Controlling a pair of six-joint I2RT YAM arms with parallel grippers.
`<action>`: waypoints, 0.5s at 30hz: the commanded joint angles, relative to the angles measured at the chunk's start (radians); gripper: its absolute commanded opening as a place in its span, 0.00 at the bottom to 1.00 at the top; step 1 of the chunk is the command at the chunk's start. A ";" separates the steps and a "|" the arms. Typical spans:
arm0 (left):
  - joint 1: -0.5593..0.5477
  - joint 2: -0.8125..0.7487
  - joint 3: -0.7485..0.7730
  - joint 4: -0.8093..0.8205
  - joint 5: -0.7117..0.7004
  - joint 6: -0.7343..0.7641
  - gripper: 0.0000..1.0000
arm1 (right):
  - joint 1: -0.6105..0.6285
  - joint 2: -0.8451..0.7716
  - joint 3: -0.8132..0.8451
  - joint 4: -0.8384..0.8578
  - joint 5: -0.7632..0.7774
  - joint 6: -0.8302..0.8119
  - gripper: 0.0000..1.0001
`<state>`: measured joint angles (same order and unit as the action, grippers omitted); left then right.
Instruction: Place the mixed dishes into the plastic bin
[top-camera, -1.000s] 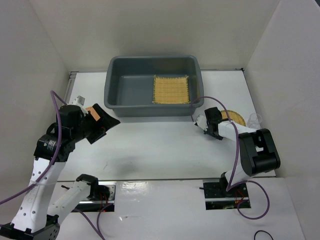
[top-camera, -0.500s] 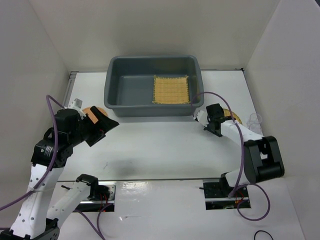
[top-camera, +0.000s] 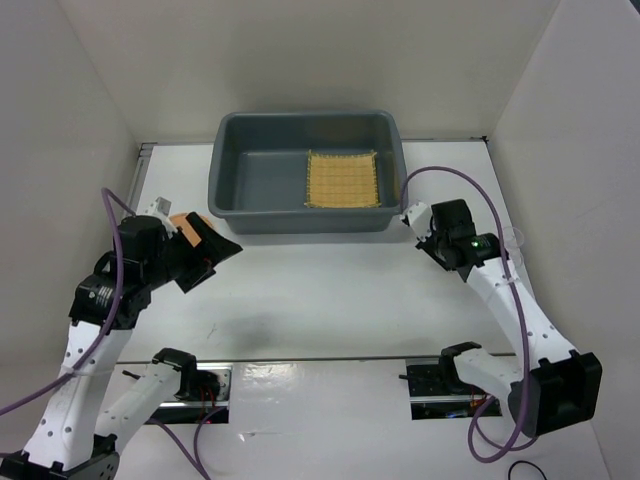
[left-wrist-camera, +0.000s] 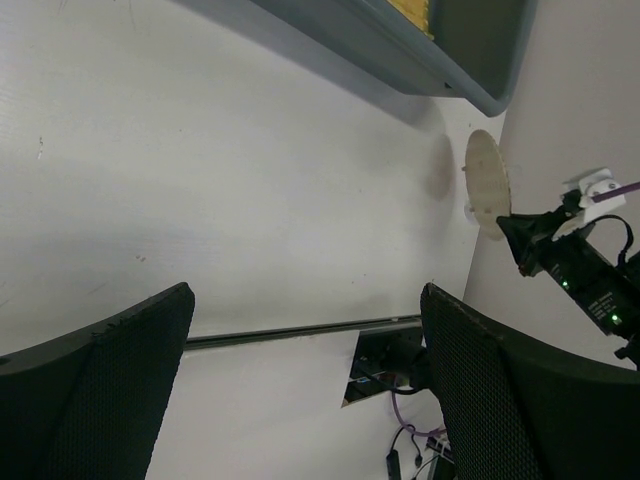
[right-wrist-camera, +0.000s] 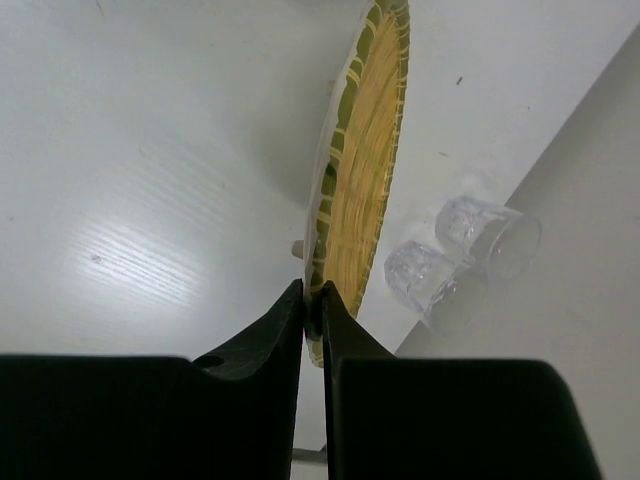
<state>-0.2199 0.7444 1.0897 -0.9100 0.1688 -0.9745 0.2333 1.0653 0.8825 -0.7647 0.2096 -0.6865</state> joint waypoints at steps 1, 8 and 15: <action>0.005 0.024 0.004 0.057 0.028 0.005 1.00 | 0.009 -0.045 0.094 -0.044 0.063 0.097 0.00; 0.005 0.067 0.004 0.088 0.049 0.033 1.00 | 0.020 -0.152 0.236 -0.067 0.105 0.131 0.00; 0.005 0.098 0.013 0.100 0.058 0.053 1.00 | 0.040 -0.136 0.432 -0.009 0.139 0.094 0.00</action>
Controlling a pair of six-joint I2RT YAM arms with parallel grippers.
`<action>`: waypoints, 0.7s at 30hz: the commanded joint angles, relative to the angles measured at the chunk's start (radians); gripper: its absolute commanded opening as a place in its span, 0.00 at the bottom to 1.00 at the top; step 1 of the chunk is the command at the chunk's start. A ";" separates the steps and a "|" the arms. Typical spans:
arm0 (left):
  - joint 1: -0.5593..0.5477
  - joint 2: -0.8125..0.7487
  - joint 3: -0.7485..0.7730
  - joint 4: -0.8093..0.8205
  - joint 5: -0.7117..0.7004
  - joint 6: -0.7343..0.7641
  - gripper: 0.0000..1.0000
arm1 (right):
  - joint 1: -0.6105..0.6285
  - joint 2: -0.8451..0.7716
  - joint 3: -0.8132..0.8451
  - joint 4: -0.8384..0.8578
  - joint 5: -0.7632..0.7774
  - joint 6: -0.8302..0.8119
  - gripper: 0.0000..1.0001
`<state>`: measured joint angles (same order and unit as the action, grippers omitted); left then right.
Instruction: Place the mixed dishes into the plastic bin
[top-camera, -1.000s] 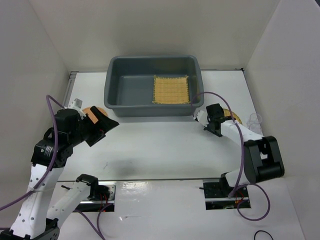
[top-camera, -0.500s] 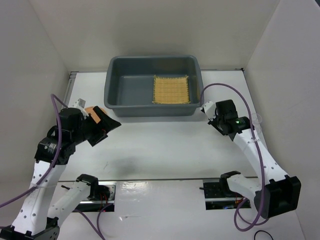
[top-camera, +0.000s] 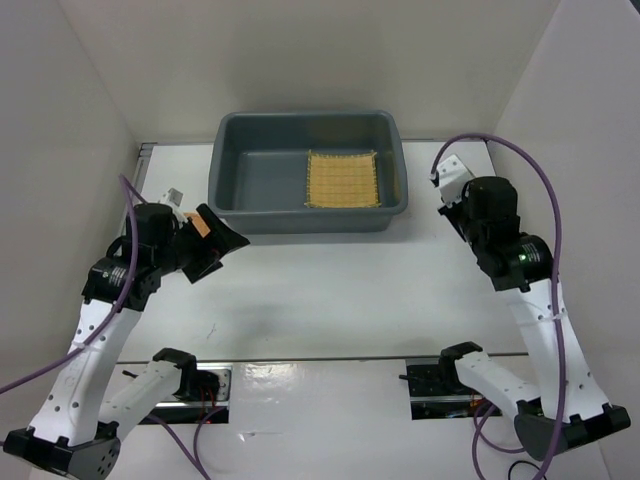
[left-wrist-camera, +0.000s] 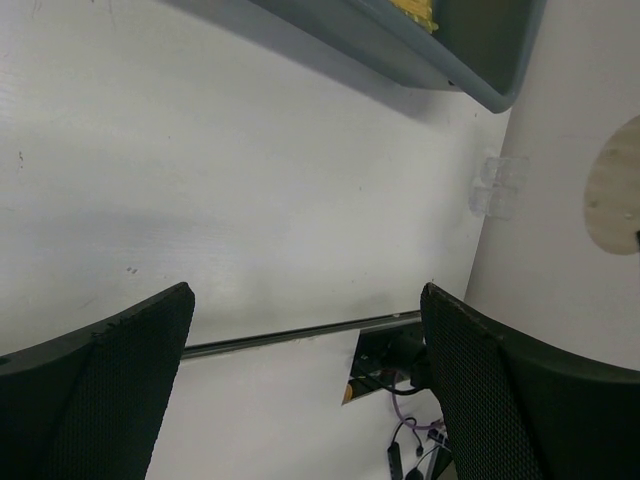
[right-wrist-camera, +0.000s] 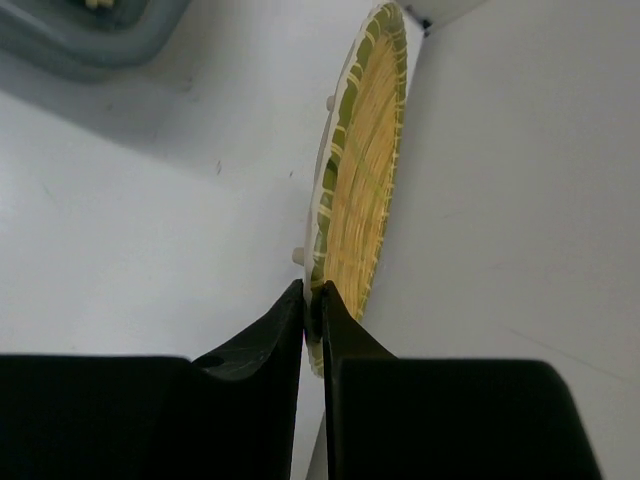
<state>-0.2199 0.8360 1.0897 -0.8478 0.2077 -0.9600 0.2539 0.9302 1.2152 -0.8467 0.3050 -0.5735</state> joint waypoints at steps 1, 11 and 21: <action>0.005 0.006 0.013 0.047 0.019 0.038 1.00 | 0.031 0.012 0.113 0.099 0.031 -0.031 0.00; 0.005 0.006 -0.019 0.088 0.041 0.038 1.00 | 0.235 0.223 0.144 0.363 0.036 -0.247 0.00; 0.005 -0.081 -0.062 0.035 0.022 0.003 1.00 | 0.308 0.528 0.210 0.561 0.000 -0.324 0.00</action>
<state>-0.2199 0.7803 1.0477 -0.8055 0.2295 -0.9459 0.5583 1.4151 1.3544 -0.4541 0.3073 -0.8528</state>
